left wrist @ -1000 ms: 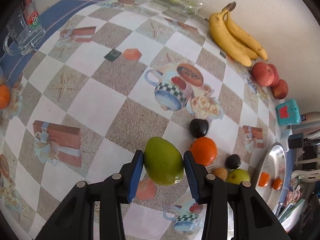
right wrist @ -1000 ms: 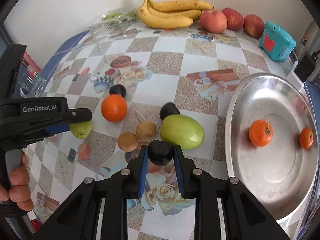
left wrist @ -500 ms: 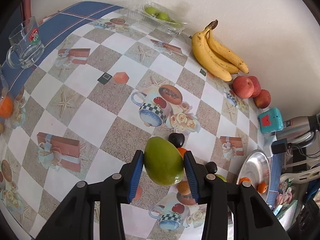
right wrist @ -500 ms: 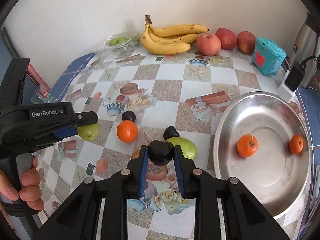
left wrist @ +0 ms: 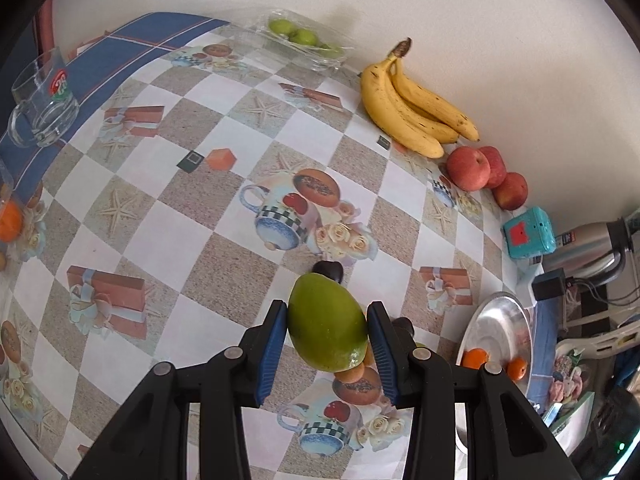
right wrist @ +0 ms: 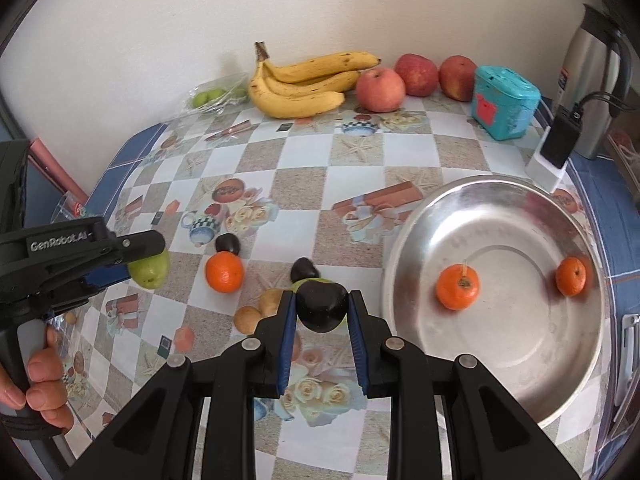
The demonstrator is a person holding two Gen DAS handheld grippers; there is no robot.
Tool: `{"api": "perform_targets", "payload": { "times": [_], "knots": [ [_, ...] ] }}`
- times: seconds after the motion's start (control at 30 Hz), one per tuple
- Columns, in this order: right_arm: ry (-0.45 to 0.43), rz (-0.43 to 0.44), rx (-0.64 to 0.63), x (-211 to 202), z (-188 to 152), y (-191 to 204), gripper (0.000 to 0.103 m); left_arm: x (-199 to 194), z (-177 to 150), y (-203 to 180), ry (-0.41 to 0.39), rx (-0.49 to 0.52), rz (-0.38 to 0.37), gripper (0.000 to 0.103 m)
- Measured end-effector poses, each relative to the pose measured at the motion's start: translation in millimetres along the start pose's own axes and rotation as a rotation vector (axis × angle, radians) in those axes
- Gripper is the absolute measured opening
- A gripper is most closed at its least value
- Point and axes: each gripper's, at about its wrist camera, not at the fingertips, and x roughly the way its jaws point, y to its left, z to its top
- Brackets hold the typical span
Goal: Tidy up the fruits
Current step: 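Carry the green fruit and the dark plum over the steel plate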
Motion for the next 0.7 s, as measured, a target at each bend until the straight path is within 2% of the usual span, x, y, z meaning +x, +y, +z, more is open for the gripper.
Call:
{"api": "perform_targets", "payload": {
  "times": [0.33, 0.53, 0.7],
  "knots": [
    [0.008, -0.104, 0.127, -3, -3, -57, 0.026, 10, -21, -39, 0.035, 0.098, -0.007, 0.044],
    [-0.003, -0.143, 0.215, -11, -5, -90, 0.026, 16, -39, -72, 0.052, 0.194, -0.007, 0.044],
    [-0.026, -0.139, 0.269, -21, -7, -109, 0.027, 20, -58, -101, 0.071, 0.279, -0.032, 0.044]
  ]
}}
